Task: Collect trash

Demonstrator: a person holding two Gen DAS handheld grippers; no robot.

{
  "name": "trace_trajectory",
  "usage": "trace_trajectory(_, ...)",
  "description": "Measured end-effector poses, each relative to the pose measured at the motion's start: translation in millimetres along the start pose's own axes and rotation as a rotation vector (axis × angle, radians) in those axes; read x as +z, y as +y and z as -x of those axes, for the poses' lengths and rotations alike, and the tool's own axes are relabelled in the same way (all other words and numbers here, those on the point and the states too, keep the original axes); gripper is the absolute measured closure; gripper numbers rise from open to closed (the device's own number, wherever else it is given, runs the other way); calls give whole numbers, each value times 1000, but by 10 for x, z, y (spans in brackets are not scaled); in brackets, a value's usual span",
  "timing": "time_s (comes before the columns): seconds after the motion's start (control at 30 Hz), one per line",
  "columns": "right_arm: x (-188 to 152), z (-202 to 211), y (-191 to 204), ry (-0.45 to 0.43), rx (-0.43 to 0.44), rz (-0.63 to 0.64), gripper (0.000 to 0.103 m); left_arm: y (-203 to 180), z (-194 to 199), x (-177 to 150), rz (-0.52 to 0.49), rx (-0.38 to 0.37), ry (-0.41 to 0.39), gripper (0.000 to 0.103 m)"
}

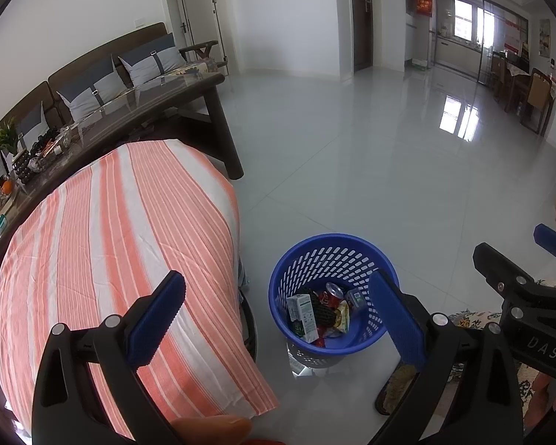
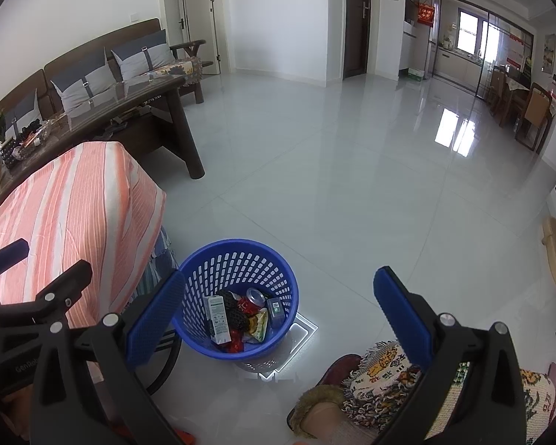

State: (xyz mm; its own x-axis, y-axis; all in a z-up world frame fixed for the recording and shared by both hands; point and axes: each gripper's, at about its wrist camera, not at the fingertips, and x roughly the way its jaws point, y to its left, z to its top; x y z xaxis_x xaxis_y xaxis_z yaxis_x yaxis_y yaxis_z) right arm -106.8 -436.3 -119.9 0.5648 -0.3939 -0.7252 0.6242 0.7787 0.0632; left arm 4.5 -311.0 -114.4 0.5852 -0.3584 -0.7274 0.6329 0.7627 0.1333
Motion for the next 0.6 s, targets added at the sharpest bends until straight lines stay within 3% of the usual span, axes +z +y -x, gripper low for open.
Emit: trace_trajectory(0.6,2,-4,-3,-1,2,0,5,-10,1,3,1,-5,4,5)
